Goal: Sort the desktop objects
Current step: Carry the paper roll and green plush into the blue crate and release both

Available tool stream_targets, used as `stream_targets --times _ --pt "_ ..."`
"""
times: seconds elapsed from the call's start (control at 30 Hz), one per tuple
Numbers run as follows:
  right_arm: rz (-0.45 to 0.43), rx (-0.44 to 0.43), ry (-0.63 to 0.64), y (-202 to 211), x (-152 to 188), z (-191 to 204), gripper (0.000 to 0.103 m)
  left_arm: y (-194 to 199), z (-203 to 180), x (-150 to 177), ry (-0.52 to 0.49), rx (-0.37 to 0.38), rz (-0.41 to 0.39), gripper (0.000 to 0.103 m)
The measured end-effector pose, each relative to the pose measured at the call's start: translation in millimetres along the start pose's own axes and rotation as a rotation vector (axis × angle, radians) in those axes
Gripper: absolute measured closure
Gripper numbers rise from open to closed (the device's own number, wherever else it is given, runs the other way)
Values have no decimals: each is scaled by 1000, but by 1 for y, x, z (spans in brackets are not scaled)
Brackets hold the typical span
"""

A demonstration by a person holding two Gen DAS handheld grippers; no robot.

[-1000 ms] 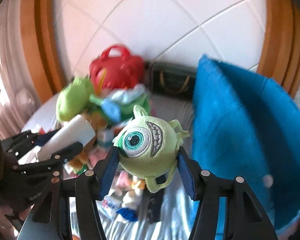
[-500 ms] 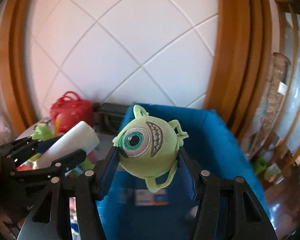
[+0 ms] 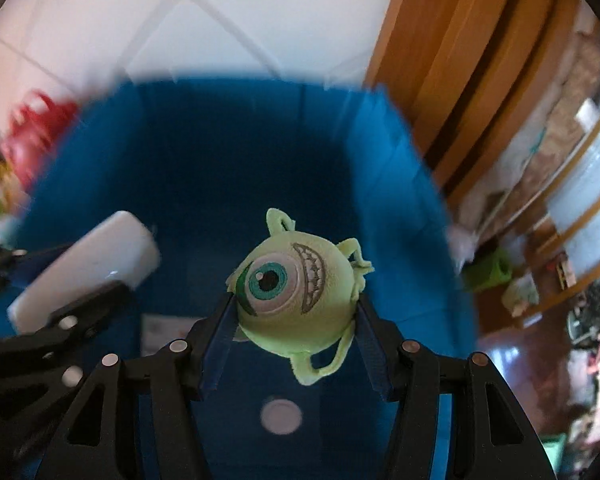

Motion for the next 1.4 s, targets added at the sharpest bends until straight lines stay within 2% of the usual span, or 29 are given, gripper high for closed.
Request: stream_targets --times 0.07,0.17,0.3,0.37,0.47,0.67,0.77,0.83,1.0,1.1,1.33,1.4 --pt "89 -23 -2 -40 12 -2 46 -34 -1 8 0 -25 92 57" --pt "189 -27 17 -88 30 -2 46 -70 1 23 -10 -60 184 57" --pt "296 -13 79 -129 60 5 46 -108 7 47 -29 -114 291 57" --pt "332 9 111 -139 69 6 46 -117 7 58 -23 -102 337 57" --pt "341 55 143 -148 70 0 45 -120 1 65 -27 -121 349 57" --pt "406 37 140 -156 80 -1 45 -128 -1 74 -47 -163 403 57" --pt "418 34 139 -161 79 -4 44 -128 0 74 -45 -153 415 56" --pt "425 31 138 -162 80 -5 44 -127 0 73 -35 -155 416 51" --pt "442 -5 116 -166 82 -2 42 -130 6 68 -14 -164 405 50" --pt "447 -15 114 -166 83 0 35 -129 7 66 -9 -158 405 50" --pt "448 -30 107 -162 83 0 32 -128 9 65 5 -146 396 50" --pt "451 -34 105 -160 84 1 21 -127 10 65 9 -141 393 50"
Point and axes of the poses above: each gripper's, at about its wrist camera, not at the fingertips, and y roughly against the way its jaws point, z to its left, x to its underside, the point moved 10 cm from there along -y, roughly the way its jaws point, and after that the axes turned 5 degrees about z, right-handed, at the moved point
